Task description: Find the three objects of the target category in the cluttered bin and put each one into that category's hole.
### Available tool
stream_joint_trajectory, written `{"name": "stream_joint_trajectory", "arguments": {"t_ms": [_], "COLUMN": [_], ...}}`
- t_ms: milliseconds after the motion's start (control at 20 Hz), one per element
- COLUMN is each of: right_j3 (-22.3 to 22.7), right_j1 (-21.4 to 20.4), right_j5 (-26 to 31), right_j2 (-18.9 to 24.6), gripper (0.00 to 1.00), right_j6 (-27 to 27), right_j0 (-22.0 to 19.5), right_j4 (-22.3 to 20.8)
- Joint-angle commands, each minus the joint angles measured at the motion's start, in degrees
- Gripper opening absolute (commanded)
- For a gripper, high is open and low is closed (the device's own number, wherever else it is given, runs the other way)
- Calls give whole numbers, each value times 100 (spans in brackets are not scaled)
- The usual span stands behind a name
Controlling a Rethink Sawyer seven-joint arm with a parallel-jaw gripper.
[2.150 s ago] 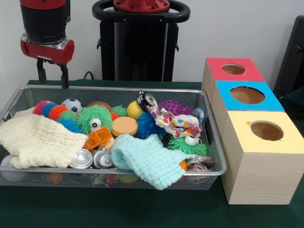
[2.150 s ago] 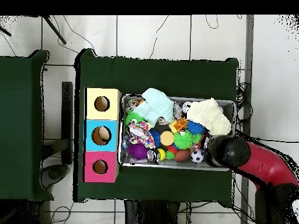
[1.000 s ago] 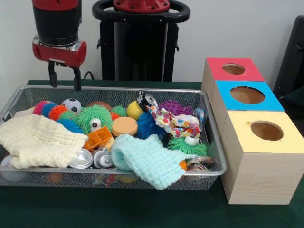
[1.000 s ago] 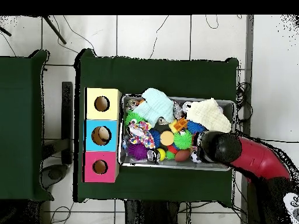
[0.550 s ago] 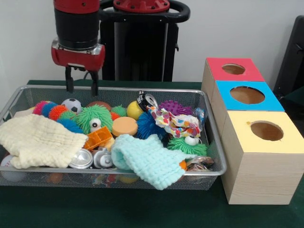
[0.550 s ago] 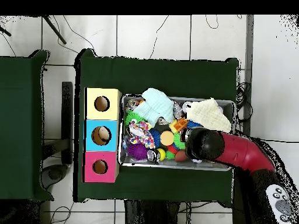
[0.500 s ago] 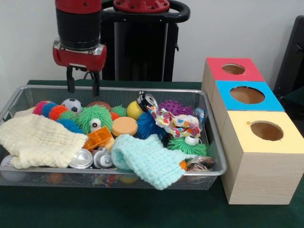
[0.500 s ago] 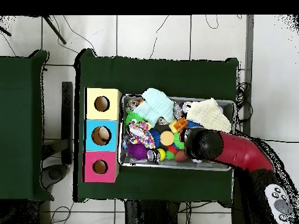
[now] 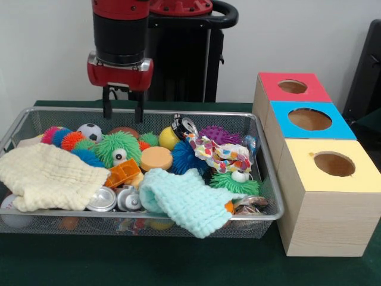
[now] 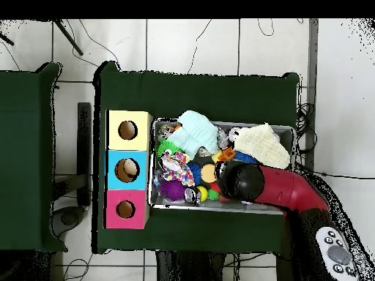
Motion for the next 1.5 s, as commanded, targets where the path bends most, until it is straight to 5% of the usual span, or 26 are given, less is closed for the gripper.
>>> {"name": "stream_joint_trajectory", "arguments": {"t_ms": [50, 700, 1500], "right_j3": [531, 1032, 1054], "right_j1": [-13, -276, 7], "right_j5": [-534, -752, -1108], "right_j2": [-3, -217, -476], "gripper": [100, 100, 100], "right_j6": [720, 1092, 1199], "right_j0": [133, 674, 989], "right_j4": [-188, 31, 197]}}
